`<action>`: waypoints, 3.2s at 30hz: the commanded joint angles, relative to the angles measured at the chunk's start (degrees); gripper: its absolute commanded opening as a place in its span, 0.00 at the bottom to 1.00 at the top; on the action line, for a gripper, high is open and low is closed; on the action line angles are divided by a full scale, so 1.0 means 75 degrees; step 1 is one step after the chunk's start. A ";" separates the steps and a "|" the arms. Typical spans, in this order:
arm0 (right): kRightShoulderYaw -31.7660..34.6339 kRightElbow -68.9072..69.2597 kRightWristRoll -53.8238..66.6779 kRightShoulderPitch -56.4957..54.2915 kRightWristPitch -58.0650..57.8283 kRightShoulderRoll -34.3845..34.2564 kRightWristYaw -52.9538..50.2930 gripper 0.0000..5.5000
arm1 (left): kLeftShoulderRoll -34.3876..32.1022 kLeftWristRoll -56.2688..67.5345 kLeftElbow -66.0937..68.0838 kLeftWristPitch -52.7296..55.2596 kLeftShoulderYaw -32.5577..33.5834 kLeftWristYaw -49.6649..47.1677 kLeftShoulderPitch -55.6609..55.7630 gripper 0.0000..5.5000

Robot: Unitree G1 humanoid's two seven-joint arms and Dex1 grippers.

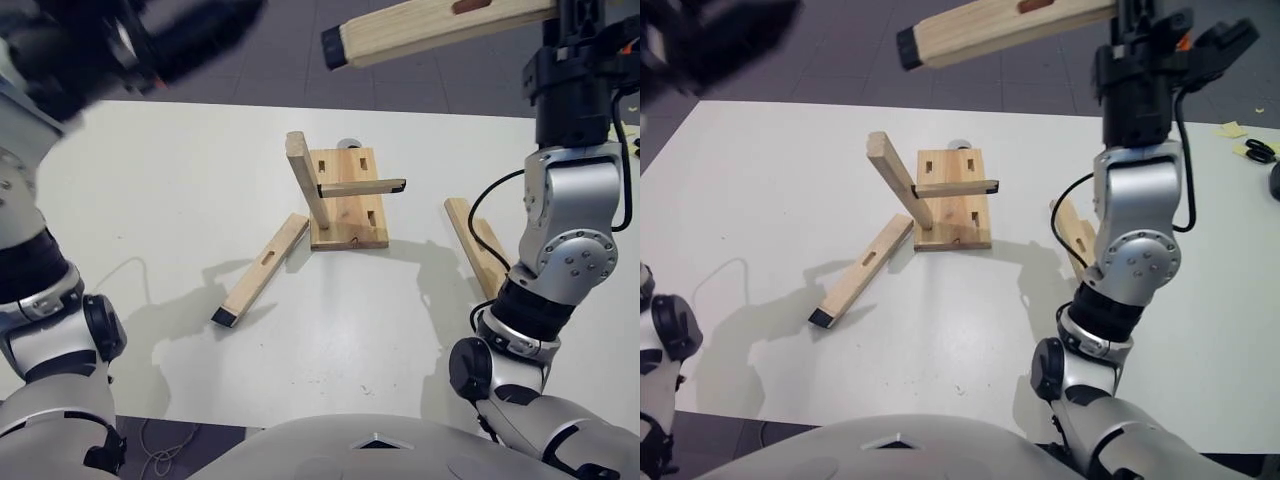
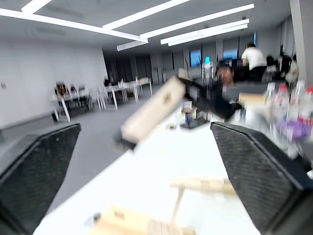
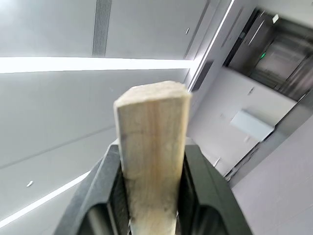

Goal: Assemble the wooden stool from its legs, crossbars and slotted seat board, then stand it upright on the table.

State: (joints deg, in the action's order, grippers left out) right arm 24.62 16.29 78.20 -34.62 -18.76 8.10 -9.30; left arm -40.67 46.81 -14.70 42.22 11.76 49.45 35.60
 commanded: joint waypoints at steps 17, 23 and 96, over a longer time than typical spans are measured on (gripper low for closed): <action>-0.1151 -0.0191 -0.3616 0.1325 -0.1348 0.1944 0.1084 0.19 | 0.0235 -0.1895 0.1001 -0.1300 -0.2149 0.1819 -0.0362 0.67; -0.1850 0.0231 -0.5473 0.2014 -0.0822 0.2287 0.1762 0.19 | 0.0598 -0.2016 0.0703 -0.1397 -0.2351 0.1637 -0.0465 0.49; -0.2200 0.1154 -0.4535 0.2965 -0.3707 0.0942 0.2891 0.19 | 0.1739 -0.2360 -0.0227 -0.1678 -0.2736 -0.0331 -0.2031 0.38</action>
State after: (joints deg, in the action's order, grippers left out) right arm 12.34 26.90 39.09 -12.72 -38.43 15.58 10.31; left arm -27.91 30.80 -18.03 27.62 -5.77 46.87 21.22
